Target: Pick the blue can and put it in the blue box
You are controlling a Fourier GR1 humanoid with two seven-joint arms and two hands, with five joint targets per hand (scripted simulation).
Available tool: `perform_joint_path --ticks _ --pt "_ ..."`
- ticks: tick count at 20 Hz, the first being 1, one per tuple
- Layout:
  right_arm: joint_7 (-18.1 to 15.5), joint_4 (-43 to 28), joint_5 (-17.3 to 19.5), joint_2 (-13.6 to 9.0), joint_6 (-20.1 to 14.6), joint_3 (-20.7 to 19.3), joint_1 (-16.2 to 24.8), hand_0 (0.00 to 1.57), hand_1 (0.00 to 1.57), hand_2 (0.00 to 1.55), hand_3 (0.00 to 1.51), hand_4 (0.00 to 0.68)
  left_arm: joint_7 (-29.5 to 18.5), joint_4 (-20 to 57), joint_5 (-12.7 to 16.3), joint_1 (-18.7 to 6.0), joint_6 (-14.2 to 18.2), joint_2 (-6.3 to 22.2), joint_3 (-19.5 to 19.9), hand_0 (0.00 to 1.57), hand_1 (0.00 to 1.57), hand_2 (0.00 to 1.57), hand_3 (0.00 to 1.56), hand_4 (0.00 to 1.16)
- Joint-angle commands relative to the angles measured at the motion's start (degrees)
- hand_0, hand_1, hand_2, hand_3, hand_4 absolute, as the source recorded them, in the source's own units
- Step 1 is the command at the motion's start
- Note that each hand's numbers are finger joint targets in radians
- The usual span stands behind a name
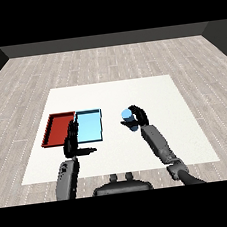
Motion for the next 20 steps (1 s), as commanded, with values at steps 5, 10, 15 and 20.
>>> perform_joint_path --ticks 5,10,15,20 --pt "1.1 -10.6 1.8 0.3 0.0 1.7 -0.6 1.43 1.43 1.44 1.42 0.666 2.9 3.1 0.7 -1.9 1.0 -1.2 -6.3 0.0 0.0 0.0 0.0 0.0" --pt "5.9 -19.0 2.6 2.0 -1.9 3.8 3.7 1.43 1.43 1.45 1.42 0.66 6.9 5.9 0.5 -7.3 4.2 -1.2 -8.1 0.0 0.0 0.0 0.0 0.0" --pt "7.7 -26.5 0.9 2.1 -8.9 13.4 7.8 1.43 1.43 1.45 1.42 0.659 6.0 7.1 1.6 -7.5 6.4 -1.2 -10.1 0.0 0.0 0.0 0.0 0.0" --pt "8.8 -21.8 1.7 2.1 -6.2 9.1 1.9 1.43 1.43 1.43 1.41 0.661 6.2 9.8 0.8 -11.3 7.4 -1.2 -12.6 0.0 0.0 0.0 0.0 0.0"
